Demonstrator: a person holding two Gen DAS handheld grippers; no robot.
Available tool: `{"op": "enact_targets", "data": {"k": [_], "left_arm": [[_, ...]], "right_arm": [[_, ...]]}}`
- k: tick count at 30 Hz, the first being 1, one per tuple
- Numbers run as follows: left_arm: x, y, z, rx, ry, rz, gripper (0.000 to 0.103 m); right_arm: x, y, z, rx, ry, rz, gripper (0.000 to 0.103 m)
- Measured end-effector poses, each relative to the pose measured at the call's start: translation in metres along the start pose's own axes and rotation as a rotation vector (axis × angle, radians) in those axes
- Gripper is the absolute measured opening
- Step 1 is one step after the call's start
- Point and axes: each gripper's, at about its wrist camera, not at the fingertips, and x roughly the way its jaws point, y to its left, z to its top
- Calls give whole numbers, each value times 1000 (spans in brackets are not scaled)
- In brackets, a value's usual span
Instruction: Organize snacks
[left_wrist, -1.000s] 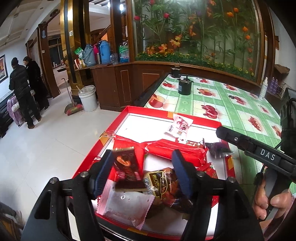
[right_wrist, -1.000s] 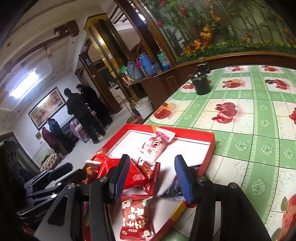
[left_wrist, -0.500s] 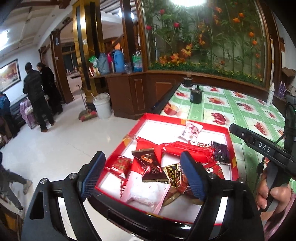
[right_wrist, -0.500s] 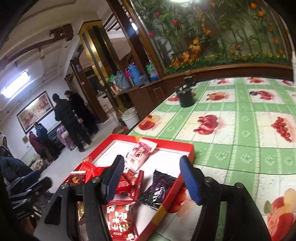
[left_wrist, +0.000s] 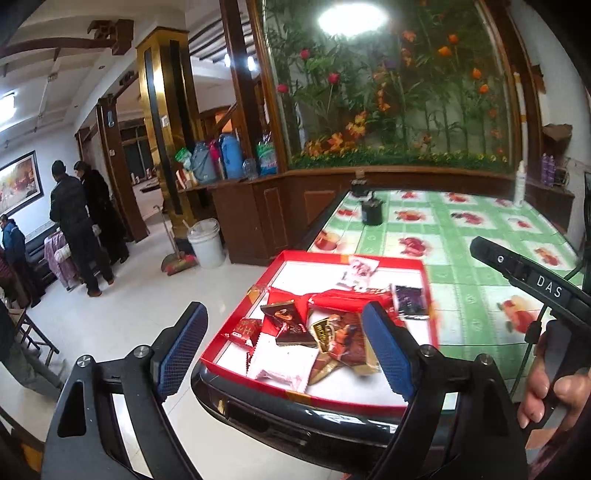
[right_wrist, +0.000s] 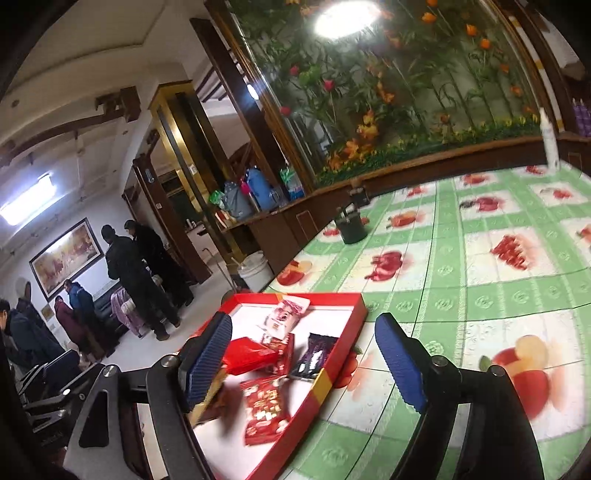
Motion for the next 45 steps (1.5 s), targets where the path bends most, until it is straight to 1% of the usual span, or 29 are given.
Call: {"op": "enact_targets", "data": {"k": [2,3,5,8,12,16,20,22,24,26,32,45], "left_arm": [[-16,3,-2,-5,-26,-15,89],[-24,6,-3,-11,-43,-22,94],[-34,8,-3,-25,-55,-20,99],[-43,8,-2,-40,-73,-34,101],[-45,-1,3,-25,-100,-27,103],[-40,-9,6,-22,-103,-30,103],[-39,-13,5,-2,-100,-21,103],[-40,-10,3,-17,-95,-35,103],[-41,-7,2,-25,-94,-22,103],[-42,-4,-1,-32,-95,-3,103],[-40,5,-1,-74,-79,4,103],[-39,8,-4,-75,-62,23,103]], "right_arm": [[-18,10,3,-1,-16,13,82],[-27,14,3,0,-21,22,82],[-51,26,2,-10,-40,43,83],[-82,36,-5,-41,-83,41,87],[-100,39,-12,-91,-92,39,87],[-102,43,-17,-161,-99,18,87],[-96,38,-19,-159,-89,7,87],[-95,35,-19,-143,-82,6,87],[-96,34,-18,-136,-86,3,87],[-99,36,-18,-141,-95,3,87],[-100,46,-20,-185,-104,5,87],[-98,49,-20,-200,-94,12,87]]}}
